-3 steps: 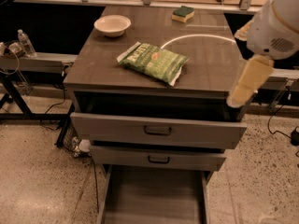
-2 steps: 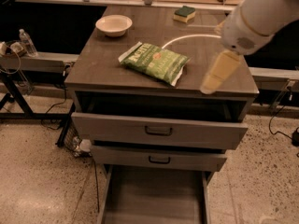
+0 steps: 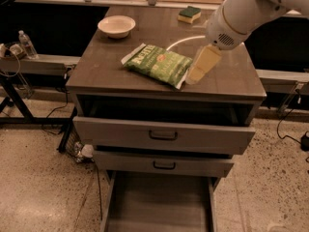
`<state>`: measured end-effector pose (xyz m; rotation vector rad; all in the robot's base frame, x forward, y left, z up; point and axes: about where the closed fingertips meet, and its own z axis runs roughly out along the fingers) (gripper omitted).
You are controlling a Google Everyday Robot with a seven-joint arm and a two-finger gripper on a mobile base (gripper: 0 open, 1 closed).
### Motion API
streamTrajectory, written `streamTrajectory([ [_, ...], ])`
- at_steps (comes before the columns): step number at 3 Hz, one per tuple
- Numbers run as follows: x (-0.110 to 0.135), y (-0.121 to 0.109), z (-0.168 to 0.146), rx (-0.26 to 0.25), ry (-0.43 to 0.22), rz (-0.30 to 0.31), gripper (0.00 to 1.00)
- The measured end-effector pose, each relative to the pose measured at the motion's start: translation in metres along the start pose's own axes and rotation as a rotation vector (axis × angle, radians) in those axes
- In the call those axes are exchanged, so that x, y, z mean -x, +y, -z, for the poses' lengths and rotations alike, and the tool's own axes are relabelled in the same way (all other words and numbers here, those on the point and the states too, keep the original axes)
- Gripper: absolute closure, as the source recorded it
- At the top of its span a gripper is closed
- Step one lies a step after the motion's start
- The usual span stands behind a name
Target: Place green jalapeno chip bag into bottom drawer
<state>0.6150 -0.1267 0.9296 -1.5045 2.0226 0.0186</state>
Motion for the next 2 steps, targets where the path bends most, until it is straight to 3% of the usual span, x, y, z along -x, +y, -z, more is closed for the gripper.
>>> streamTrajectory([
  [1, 0.007, -0.014, -0.027, 0.005, -0.030, -0.036, 0.00],
  [2, 0.012, -0.037, -0.084, 0.060, -0.085, -0.146, 0.00],
])
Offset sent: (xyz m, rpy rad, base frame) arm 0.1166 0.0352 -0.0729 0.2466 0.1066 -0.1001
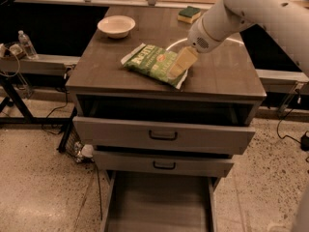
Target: Place green jalapeno chip bag into bottom drawer
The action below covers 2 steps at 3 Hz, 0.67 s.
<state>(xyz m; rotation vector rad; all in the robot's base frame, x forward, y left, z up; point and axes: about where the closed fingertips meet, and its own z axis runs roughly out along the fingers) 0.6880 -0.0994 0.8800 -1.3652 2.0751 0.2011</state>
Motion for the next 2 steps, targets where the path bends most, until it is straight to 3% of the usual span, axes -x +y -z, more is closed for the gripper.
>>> streamTrajectory([
  [1, -0.002, -0.005, -0.032, 0.063, -0.011, -0.084, 0.01],
  [2, -0.005, 0.006, -0.042, 0.126, -0.008, -0.127, 0.31],
])
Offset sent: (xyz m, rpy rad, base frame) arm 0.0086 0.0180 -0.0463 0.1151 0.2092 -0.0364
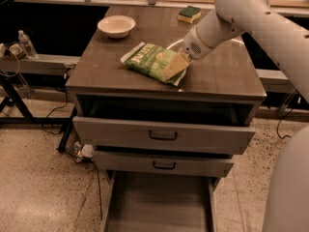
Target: Place green jalapeno chip bag into bottom drawer
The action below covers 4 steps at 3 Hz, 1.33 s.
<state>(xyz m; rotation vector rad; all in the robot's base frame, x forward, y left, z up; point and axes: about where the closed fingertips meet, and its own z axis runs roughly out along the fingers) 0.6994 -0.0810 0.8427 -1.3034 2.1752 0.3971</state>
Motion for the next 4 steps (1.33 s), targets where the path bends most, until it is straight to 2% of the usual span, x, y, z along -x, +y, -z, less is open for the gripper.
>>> streamTrajectory([
  [1, 0.006, 0.009, 0.003, 0.017, -0.017, 0.001, 0.53],
  [2, 0.015, 0.015, 0.024, -0.013, -0.052, 0.014, 0.77],
  [3, 0.018, 0.010, 0.054, -0.079, -0.088, 0.013, 0.98],
  [4, 0.006, 0.001, 0.099, -0.175, -0.126, 0.001, 1.00],
])
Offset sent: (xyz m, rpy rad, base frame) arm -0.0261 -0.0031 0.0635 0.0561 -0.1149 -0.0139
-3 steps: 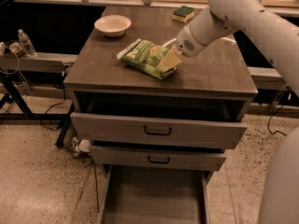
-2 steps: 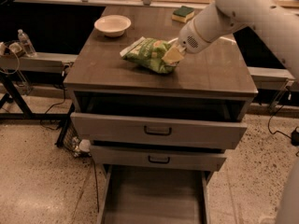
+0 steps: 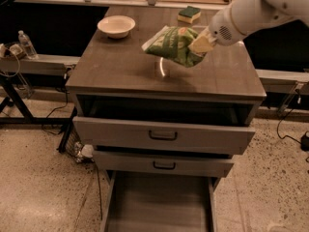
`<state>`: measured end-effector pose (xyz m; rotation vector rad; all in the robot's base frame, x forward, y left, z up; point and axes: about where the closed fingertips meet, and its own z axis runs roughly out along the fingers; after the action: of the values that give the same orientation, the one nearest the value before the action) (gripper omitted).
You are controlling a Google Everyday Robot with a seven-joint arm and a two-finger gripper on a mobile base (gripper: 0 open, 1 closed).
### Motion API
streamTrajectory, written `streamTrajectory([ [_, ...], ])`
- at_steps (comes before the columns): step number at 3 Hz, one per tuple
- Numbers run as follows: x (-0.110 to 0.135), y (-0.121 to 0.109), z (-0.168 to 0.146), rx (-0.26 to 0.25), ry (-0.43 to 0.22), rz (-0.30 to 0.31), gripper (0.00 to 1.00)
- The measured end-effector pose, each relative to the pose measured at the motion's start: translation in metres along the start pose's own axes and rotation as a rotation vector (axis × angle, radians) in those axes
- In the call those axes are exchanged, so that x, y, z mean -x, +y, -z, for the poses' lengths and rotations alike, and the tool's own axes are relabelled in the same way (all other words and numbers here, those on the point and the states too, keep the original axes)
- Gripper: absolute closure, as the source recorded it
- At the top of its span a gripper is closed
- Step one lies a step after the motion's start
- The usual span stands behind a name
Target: Place green jalapeno chip bag into bottom drawer
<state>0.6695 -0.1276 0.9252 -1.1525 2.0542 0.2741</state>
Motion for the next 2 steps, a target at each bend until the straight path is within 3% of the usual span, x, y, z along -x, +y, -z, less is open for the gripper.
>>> streamTrajectory([
  [1, -0.0469, -0.0210, 0.0552, -0.078, -0.039, -0.033, 1.00],
  [2, -0.0438, -0.0179, 0.0498, -0.061, -0.037, -0.028, 1.00],
])
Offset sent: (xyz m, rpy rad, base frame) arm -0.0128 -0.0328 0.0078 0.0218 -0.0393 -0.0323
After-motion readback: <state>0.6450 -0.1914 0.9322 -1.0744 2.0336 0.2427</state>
